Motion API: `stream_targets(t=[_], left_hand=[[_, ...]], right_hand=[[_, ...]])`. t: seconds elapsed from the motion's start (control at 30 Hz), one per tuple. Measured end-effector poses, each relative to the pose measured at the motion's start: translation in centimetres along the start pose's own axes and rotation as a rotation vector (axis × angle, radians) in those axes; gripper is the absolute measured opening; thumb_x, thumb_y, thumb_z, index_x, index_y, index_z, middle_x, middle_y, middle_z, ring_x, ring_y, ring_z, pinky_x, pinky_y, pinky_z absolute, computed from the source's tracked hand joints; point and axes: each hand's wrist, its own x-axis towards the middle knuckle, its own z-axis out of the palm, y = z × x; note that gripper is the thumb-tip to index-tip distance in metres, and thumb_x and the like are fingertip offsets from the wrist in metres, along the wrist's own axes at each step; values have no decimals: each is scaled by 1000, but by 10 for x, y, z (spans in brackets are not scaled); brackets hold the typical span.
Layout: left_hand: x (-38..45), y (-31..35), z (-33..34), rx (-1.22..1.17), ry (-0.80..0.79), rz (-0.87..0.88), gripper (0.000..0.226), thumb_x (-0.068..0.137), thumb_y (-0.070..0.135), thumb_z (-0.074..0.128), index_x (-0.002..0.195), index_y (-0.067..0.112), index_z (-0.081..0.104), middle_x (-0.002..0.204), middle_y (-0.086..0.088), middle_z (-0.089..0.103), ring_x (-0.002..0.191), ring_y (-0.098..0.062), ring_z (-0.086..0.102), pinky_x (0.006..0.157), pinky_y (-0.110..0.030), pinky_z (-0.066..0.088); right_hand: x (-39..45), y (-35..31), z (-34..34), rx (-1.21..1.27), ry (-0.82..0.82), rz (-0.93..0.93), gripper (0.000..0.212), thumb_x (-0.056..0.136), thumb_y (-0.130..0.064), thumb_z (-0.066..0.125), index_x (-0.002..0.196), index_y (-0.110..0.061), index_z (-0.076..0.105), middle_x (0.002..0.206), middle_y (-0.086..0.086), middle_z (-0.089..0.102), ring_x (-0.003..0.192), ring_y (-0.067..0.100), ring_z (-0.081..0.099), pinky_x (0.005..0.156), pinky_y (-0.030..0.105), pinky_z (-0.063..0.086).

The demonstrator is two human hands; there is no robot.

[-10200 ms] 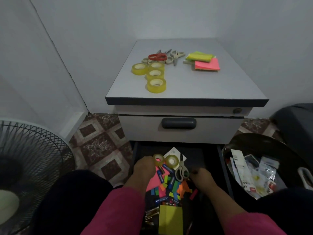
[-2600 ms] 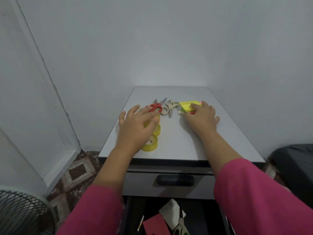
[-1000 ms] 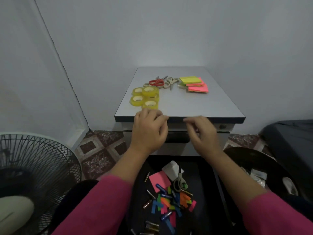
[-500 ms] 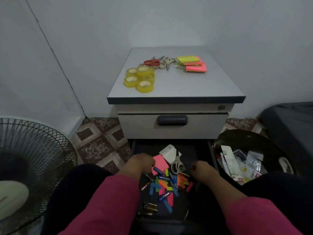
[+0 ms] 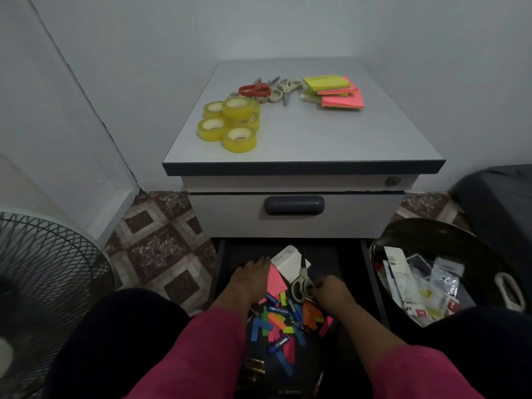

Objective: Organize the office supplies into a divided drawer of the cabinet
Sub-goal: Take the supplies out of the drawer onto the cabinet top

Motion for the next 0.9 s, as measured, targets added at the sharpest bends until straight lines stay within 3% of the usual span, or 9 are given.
stream_targets(t=[0.07, 0.17, 0.27, 0.37, 0.43, 0.53, 0.63, 0.77, 0.9], left_hand=[[5, 4, -1, -33, -18, 35, 84, 91, 4, 52, 153, 13, -2, 161, -5, 0, 143, -29, 16, 116, -44, 21], [7, 8, 1, -70, -17, 68, 80, 89, -5, 46, 154, 15, 3, 161, -2, 1, 144, -31, 13, 118, -40, 19], [10, 9, 6, -158, -44, 129, 73, 89, -4, 48, 152, 19, 20, 159, -2, 17, 138, -30, 24, 115, -30, 22], [6, 11, 2, -389, -31, 111, 68, 85, -11, 40, 144, 23, 41, 150, -6, 39, 130, -24, 41, 108, -26, 35], [4, 8, -1, -447, 75, 88, 71, 86, -12, 38, 147, 24, 35, 150, -7, 38, 132, -23, 41, 108, -29, 37], [-1, 4, -4, -374, 236, 100, 71, 91, -3, 41, 150, 31, 23, 144, -8, 38, 126, -24, 44, 102, -34, 41], [-4, 5, -4, -249, 174, 158, 62, 93, 1, 40, 145, 35, 35, 129, -8, 48, 118, -24, 47, 95, -35, 44], [-3, 2, 2, -132, 108, 74, 48, 91, 4, 47, 136, 21, 48, 128, -11, 51, 115, -27, 50, 91, -35, 46], [-3, 1, 3, -134, 98, -61, 42, 87, 3, 59, 128, 8, 48, 127, -13, 46, 112, -28, 53, 90, -36, 48]], right_hand=[[3, 3, -2, 21, 34, 19, 22, 92, -12, 51, 100, -9, 71, 102, 12, 68, 95, 25, 65, 85, 36, 54], [5, 6, -7, 82, 113, 33, 26, 92, -6, 48, 106, -5, 70, 106, 16, 68, 98, 29, 64, 73, 26, 45], [5, 7, -10, 146, 146, 33, 24, 92, -3, 47, 96, -2, 71, 100, 18, 67, 97, 32, 63, 68, 24, 40], [4, 8, -9, 179, 145, 30, 21, 92, -7, 50, 88, -7, 71, 98, 19, 68, 95, 32, 64, 70, 26, 43], [3, 7, -5, 165, 127, 18, 21, 93, -12, 52, 88, -6, 72, 96, 18, 69, 93, 31, 65, 70, 27, 44], [-1, 2, 1, 124, 68, -1, 19, 91, -12, 56, 94, -5, 73, 98, 14, 70, 90, 25, 66, 74, 28, 50], [-4, -4, 7, 95, 4, -45, 20, 87, -10, 58, 98, -9, 75, 103, 10, 70, 94, 20, 66, 72, 24, 49], [-6, -10, 12, 43, -16, -112, 21, 91, -22, 57, 92, -12, 76, 98, 7, 72, 85, 15, 64, 69, 25, 49], [-5, -9, 8, -56, 78, -105, 18, 92, -23, 55, 96, -17, 72, 104, 6, 68, 93, 21, 65, 80, 32, 54]])
